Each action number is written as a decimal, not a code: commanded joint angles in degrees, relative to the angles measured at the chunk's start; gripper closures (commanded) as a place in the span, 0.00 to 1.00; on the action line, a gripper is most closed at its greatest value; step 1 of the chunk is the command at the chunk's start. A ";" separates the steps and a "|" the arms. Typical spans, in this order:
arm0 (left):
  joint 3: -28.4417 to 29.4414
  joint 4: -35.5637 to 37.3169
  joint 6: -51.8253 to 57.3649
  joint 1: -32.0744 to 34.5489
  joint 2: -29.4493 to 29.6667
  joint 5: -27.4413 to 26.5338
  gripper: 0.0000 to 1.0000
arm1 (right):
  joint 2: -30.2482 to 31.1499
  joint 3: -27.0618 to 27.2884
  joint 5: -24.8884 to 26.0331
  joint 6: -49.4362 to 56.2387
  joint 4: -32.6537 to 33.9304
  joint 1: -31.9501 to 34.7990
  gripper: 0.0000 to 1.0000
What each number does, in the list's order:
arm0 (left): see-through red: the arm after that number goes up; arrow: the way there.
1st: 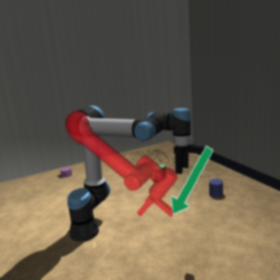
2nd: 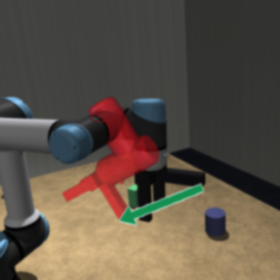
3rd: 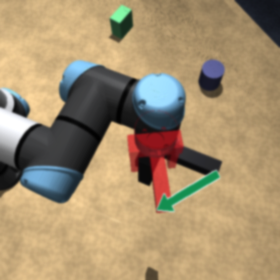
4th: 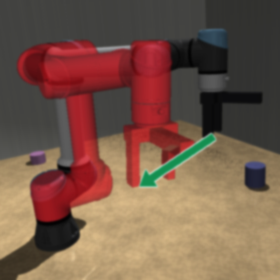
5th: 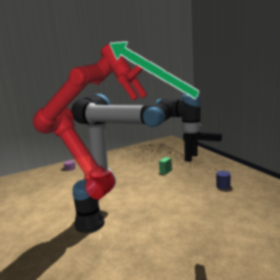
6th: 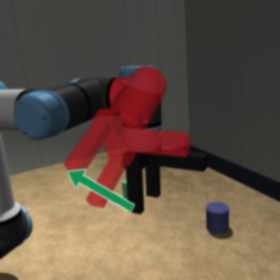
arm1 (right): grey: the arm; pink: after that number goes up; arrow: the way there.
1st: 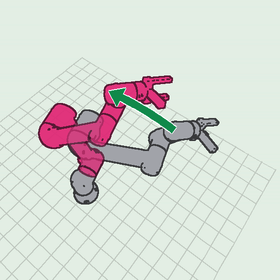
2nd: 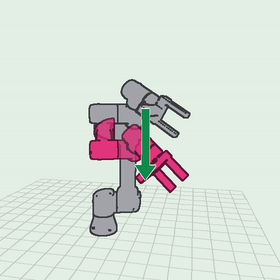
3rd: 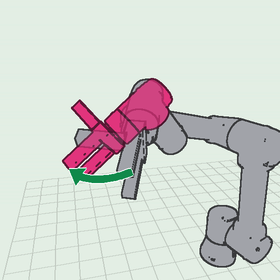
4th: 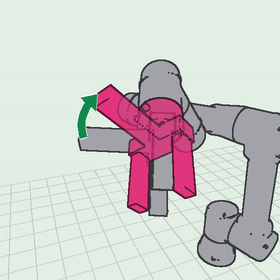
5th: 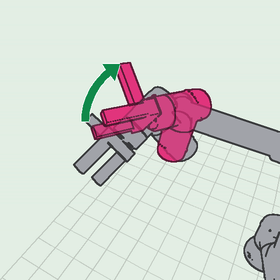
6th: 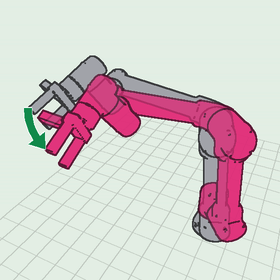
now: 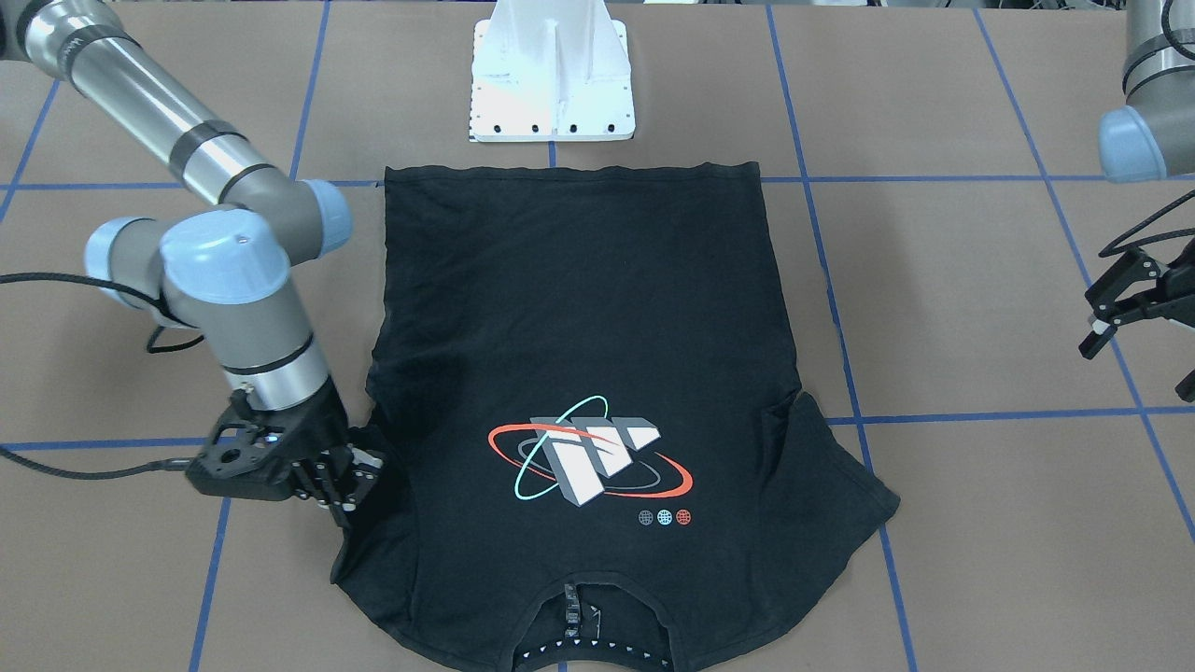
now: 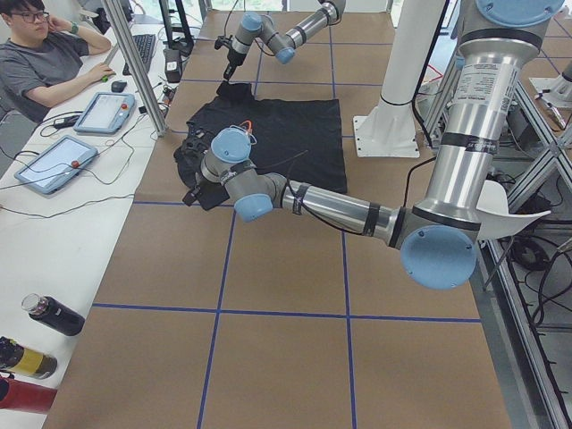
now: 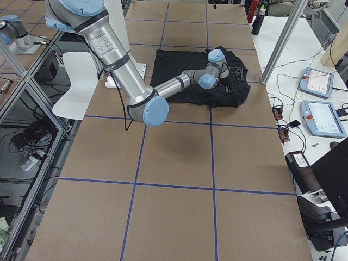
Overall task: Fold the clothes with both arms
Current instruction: 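Fold the sleeve nearest the right gripper inward over the shirt body, then move the left gripper to the sleeve nearest it while the right gripper withdraws, then fold the sleeve nearest the left gripper inward over the shirt body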
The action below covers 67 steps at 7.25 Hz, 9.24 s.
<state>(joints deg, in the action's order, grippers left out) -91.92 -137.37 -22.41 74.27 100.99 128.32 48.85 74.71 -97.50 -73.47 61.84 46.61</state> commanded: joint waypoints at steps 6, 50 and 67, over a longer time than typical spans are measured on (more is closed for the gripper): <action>0.51 0.09 0.00 -0.35 0.61 -0.09 0.00 | -15.62 -17.84 10.75 -8.19 2.67 -7.94 1.00; 28.99 -13.62 -35.68 -26.36 15.56 -36.74 0.65 | 24.45 31.19 -16.75 26.53 16.99 10.25 0.00; 22.39 13.98 -48.60 -34.10 33.57 -36.82 1.00 | 24.19 30.76 -16.75 26.36 17.08 10.16 0.00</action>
<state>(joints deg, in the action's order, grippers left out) -71.64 -123.04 -69.76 41.40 133.14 92.62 73.16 105.73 -114.26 -47.11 78.93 56.78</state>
